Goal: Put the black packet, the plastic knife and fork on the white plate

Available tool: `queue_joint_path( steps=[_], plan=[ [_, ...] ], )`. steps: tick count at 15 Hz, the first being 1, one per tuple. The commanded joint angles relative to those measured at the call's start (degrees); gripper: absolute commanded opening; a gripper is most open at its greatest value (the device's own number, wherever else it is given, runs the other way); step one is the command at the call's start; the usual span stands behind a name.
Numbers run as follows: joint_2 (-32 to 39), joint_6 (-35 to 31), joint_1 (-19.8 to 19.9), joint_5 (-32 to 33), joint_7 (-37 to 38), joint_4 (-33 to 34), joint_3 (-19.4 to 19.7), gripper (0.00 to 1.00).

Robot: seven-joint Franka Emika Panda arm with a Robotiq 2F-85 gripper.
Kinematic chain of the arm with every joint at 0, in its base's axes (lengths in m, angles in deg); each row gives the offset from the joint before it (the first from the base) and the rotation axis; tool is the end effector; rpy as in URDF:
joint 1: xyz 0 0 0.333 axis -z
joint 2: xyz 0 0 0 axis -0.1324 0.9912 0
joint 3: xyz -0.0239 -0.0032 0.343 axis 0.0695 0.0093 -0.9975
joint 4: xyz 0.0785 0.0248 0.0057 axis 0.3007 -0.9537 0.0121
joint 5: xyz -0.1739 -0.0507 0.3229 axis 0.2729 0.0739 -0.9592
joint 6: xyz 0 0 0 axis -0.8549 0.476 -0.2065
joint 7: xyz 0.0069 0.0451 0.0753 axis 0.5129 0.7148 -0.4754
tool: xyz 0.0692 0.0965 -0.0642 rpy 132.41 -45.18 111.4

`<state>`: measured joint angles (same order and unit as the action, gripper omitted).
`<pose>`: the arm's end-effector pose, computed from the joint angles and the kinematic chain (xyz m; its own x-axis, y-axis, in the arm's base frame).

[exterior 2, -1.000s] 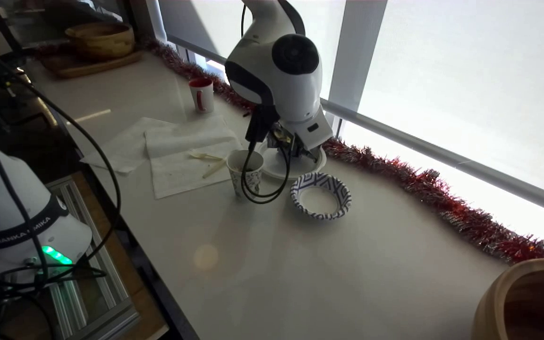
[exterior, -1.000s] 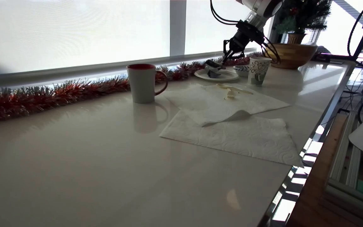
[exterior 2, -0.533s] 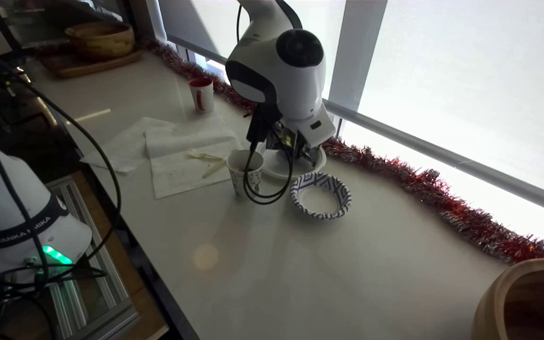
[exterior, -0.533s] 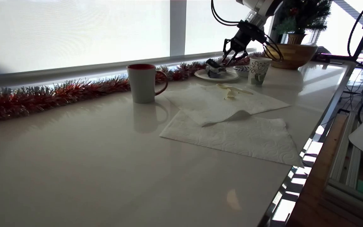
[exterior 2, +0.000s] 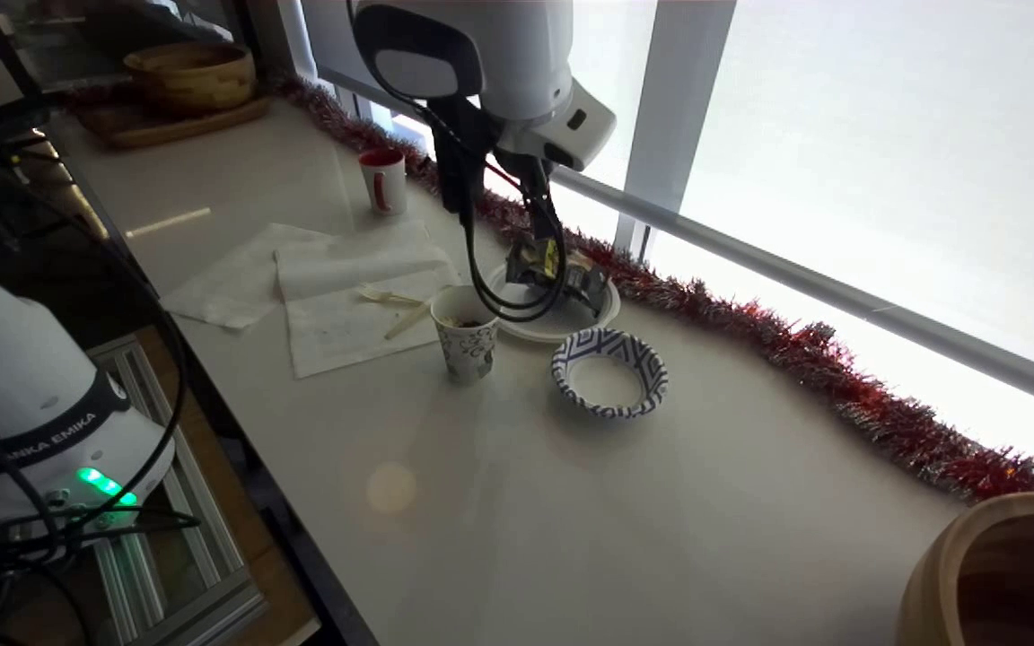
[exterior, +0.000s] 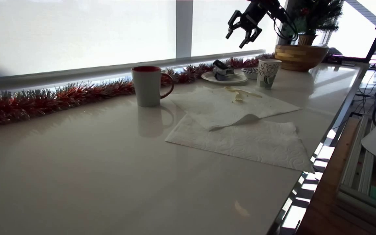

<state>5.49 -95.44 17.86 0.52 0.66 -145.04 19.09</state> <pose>0.4927 -0.1696 0.3683 0.8044 -0.5553 0.2113 -0.4245 -0.7860 -0.4495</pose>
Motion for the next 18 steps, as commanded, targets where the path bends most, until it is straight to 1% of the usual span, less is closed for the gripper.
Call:
queue_joint_path(
  steps=[1, 4, 6, 8, 10, 13, 15, 18],
  plan=[
    [-8.8, 0.3, -3.0, 9.1, 1.4, -8.2, -2.6, 1.0],
    [-12.5, 1.2, -6.1, 16.2, 2.5, -11.6, -5.2, 1.0],
    [-12.7, 3.4, -8.6, 19.7, 2.6, -11.9, -6.6, 1.0],
    [-11.0, 7.1, -10.5, 19.8, 4.4, -10.7, -7.2, 1.0],
    [-8.5, 8.6, -11.2, 20.4, 6.6, -9.7, -7.6, 1.0],
    [-4.5, 6.6, -10.8, 23.1, 13.0, -9.4, -8.2, 1.0],
    [-1.4, 3.3, -10.5, 26.7, 18.4, -9.5, -8.5, 1.0],
    [2.7, -1.6, -10.6, 34.8, 27.7, -9.6, -8.3, 1.0]
  ],
)
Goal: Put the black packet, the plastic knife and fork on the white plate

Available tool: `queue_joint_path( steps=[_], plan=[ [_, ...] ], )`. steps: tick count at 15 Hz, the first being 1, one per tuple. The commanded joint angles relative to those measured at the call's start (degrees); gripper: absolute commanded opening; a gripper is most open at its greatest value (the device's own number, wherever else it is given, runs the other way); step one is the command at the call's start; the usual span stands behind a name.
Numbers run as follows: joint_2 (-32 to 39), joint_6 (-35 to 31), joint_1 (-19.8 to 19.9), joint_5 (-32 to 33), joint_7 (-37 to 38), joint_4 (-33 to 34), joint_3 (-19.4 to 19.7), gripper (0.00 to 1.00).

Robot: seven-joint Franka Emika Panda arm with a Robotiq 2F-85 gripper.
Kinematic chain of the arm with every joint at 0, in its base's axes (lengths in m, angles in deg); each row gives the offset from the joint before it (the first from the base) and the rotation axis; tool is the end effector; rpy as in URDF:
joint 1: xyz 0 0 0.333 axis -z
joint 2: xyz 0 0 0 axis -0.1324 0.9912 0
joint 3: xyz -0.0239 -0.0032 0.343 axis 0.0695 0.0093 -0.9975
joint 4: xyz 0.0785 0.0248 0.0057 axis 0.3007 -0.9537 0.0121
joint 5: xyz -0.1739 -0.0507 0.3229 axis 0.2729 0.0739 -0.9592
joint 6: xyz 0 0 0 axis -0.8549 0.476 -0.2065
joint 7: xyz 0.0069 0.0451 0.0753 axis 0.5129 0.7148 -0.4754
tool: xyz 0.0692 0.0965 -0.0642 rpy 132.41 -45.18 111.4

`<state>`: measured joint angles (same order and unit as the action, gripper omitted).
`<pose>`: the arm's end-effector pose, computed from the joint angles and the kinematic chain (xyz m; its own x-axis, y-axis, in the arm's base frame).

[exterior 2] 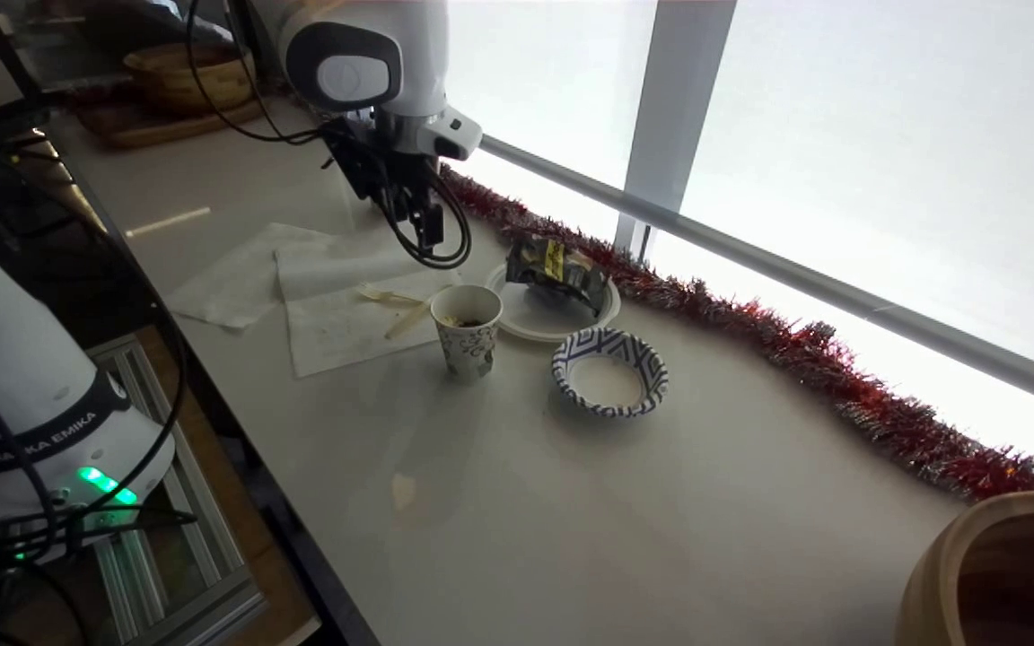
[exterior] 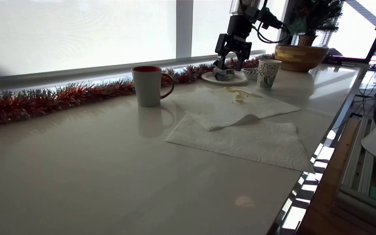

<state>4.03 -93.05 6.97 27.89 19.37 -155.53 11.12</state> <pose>0.4526 -0.0010 0.3024 0.9834 -0.1807 -0.0185 -0.1812 -0.9682 -0.1727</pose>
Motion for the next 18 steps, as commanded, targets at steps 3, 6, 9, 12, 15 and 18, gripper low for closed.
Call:
queue_joint_path(
  steps=[3, 6, 9, 12, 15, 18],
  plan=[
    [2.8, -2.2, 0.5, 3.3, 3.8, 0.1, -0.5, 1.0],
    [2.9, -2.6, 0.4, 5.9, 5.9, -0.1, -0.2, 1.0],
    [4.1, -1.8, 0.4, 11.2, 11.0, -1.1, 0.4, 1.0],
    [5.4, -1.1, 0.5, 13.3, 13.0, -1.7, 0.8, 1.0],
    [6.0, -0.4, 1.0, 9.4, 11.1, -1.8, 0.4, 1.0],
    [6.5, -0.2, 1.5, 5.3, 10.4, -1.8, 0.1, 0.74]
  ],
)
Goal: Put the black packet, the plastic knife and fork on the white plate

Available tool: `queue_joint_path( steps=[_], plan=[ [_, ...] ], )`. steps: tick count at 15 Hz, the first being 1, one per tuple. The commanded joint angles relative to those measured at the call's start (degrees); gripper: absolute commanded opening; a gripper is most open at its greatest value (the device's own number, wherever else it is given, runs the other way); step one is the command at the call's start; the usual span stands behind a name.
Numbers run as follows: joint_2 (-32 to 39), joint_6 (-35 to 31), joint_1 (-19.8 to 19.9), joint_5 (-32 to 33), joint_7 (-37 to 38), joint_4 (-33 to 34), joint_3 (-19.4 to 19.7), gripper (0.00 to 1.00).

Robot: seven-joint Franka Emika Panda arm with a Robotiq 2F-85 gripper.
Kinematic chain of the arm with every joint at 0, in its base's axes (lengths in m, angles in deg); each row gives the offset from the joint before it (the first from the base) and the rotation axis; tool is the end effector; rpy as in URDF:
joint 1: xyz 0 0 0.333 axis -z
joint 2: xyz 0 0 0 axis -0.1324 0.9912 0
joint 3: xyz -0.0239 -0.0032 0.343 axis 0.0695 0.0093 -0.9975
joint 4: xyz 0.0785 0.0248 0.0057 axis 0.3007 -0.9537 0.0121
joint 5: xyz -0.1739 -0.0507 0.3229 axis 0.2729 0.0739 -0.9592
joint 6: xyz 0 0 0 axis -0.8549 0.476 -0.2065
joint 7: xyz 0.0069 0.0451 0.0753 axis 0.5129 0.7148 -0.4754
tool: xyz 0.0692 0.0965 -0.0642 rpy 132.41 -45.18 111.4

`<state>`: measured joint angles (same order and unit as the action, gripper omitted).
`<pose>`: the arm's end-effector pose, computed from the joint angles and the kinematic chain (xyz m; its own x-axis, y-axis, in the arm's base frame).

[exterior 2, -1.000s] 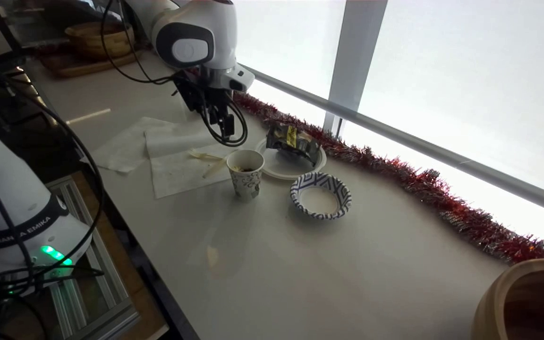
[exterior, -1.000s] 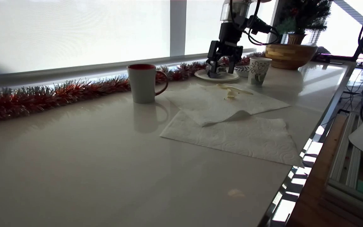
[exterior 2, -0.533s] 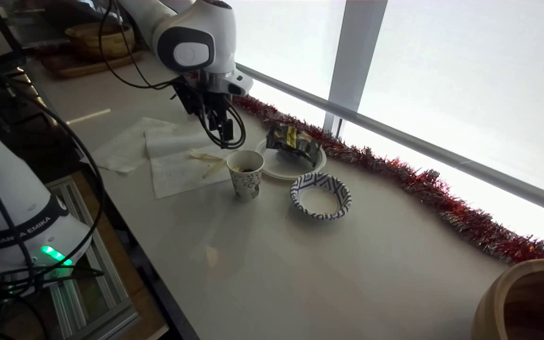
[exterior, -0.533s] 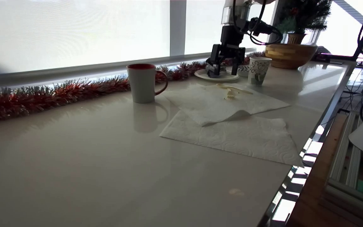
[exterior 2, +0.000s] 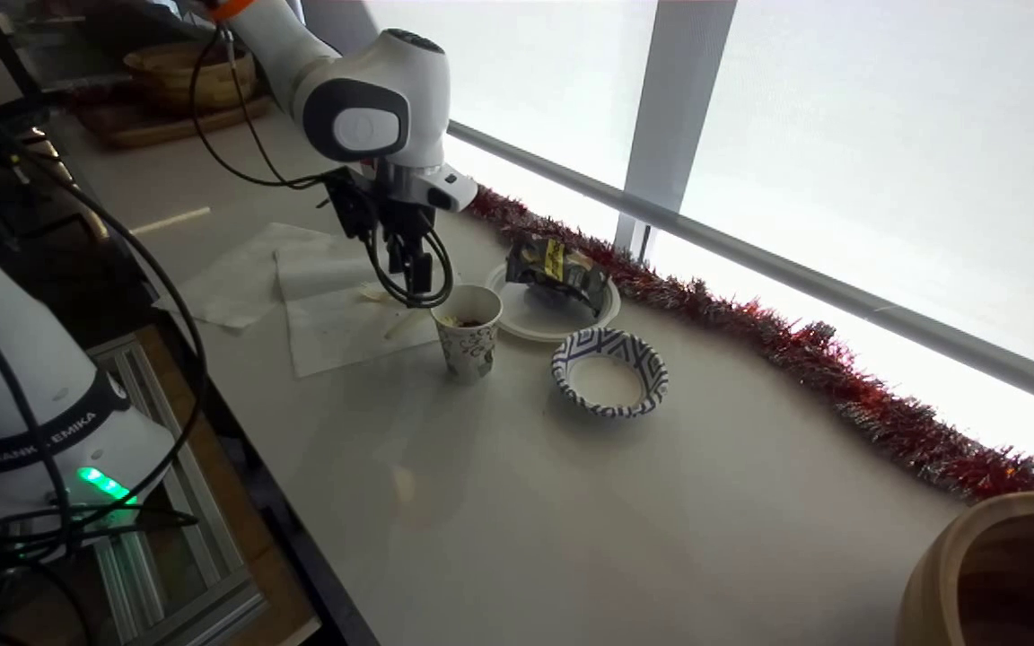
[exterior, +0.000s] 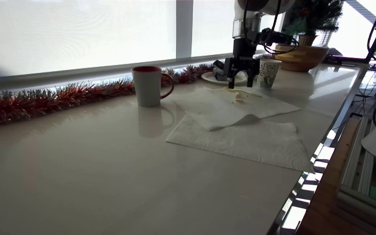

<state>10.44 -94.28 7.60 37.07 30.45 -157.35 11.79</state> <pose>0.4356 -0.0133 0.2432 0.9531 -0.2686 -0.1398 -0.2764 -0.9602 -0.0396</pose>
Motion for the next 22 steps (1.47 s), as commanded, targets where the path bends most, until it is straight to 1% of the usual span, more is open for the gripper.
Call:
queue_joint_path(
  steps=[1, 2, 3, 5, 6, 8, 9, 11, 12, 13, 15, 16, 17, 18, 19, 20, 22],
  plan=[
    [0.4, 1.0, 1.0, -5.4, -1.0, 0.2, -0.7, 0.73],
    [0.7, 1.1, 1.2, -7.0, -1.2, 0.3, -0.7, 0.65],
    [0.9, 1.3, 1.3, -8.2, -1.3, 0.4, -0.7, 0.6],
    [1.4, 1.0, 1.5, -10.8, -1.7, 0.6, -0.9, 0.53],
    [1.7, 0.5, 1.5, -11.5, -1.5, 0.7, -0.9, 0.47],
    [2.3, 0.2, 1.7, -13.8, -2.0, 1.0, -1.1, 0.46],
    [2.7, 0.1, 1.6, -14.3, -1.8, 1.2, -1.1, 0.53],
    [3.5, 0.3, 1.7, -15.3, -1.8, 1.7, -1.3, 0.51],
    [3.8, 0.2, 1.6, -15.5, -1.7, 1.8, -1.3, 0.47],
    [4.1, 0.2, 1.6, -15.5, -1.6, 1.9, -1.3, 0.42],
    [4.3, 0.3, 1.8, -15.6, -1.7, 2.2, -1.3, 0.16],
    [4.2, 0.3, 1.9, -15.5, -1.6, 2.3, -1.2, 0.08],
    [3.7, 0.4, 1.9, -15.5, -1.6, 2.1, -1.2, 0.02],
    [2.8, 0.7, 2.1, -15.7, -1.9, 1.7, -1.2, 0.0],
    [1.7, 1.1, 2.2, -15.8, -2.3, 1.2, -1.3, 0.0],
    [0.5, 1.3, 2.2, -15.8, -2.4, 0.6, -1.2, 0.03],
    [-2.5, 1.3, 2.5, -16.6, -3.3, -0.6, -1.1, 0.03]
  ],
)
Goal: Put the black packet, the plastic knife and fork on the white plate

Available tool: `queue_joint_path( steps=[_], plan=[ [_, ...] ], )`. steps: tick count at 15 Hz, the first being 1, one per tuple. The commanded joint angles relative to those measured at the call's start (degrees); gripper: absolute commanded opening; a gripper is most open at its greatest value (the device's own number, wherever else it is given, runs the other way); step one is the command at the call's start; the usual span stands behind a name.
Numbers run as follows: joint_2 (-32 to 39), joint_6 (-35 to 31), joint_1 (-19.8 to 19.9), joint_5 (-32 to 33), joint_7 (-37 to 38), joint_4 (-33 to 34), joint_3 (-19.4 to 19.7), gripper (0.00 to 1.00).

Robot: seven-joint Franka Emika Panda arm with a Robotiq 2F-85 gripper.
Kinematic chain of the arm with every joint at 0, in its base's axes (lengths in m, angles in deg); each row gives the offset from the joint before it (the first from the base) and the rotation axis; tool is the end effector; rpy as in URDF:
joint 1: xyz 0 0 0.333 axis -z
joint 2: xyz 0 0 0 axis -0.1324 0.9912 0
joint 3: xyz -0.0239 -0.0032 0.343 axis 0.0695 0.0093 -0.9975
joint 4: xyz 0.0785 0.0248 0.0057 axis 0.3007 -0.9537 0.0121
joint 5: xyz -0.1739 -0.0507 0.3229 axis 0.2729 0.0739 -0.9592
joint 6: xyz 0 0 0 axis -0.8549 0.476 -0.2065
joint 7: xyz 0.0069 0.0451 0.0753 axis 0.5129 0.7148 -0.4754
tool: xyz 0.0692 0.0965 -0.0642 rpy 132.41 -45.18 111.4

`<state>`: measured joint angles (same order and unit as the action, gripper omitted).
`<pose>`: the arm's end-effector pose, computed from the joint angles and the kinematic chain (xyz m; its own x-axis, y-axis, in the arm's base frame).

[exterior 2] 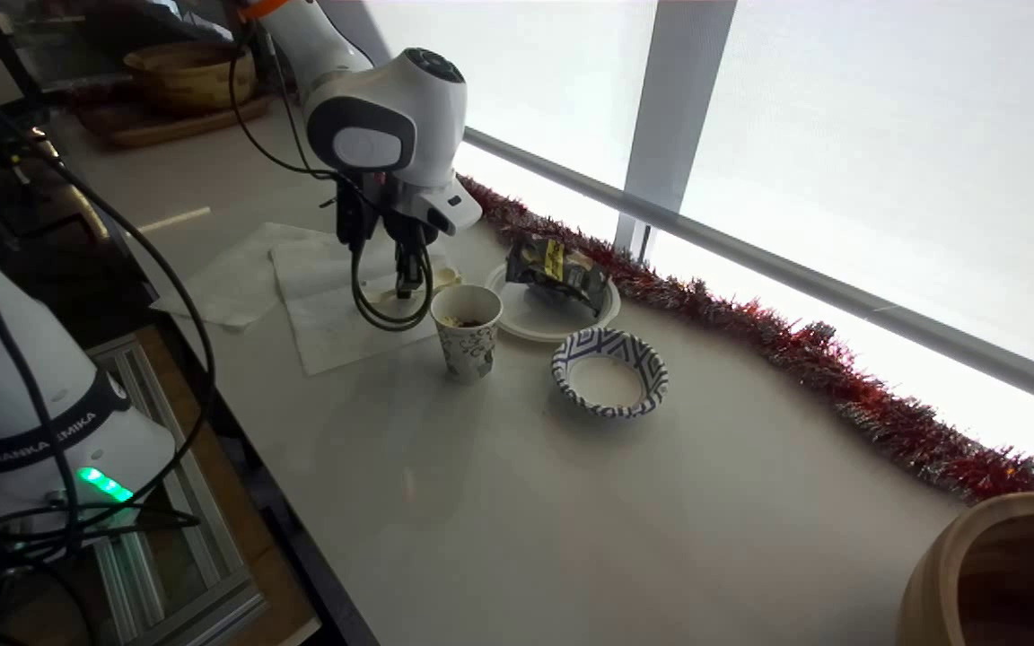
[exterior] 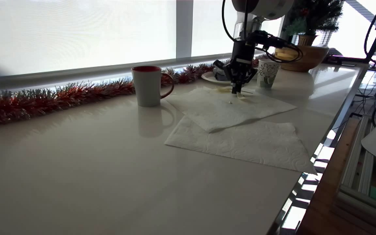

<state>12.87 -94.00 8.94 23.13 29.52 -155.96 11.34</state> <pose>0.4415 -0.0181 0.2320 0.8740 -0.4446 -0.1960 -0.4740 -0.8688 -0.1429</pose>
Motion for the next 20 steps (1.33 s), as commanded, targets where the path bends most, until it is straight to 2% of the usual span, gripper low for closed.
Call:
queue_joint_path(
  steps=[1, 4, 6, 12, 20],
  plan=[
    [-6.6, 1.4, 1.3, -3.3, -2.7, -2.6, -0.5, 0.03],
    [-9.7, 7.5, 1.8, -7.6, -5.7, -1.8, 0.0, 0.03],
    [-10.9, 10.0, 1.6, -8.0, -5.5, -1.7, 0.7, 0.03],
    [-12.3, 11.7, 2.6, -6.7, -2.7, -1.2, 2.9, 0.03],
    [-9.2, 13.2, 5.5, -6.9, -2.4, 1.9, 6.4, 0.03]
  ],
)
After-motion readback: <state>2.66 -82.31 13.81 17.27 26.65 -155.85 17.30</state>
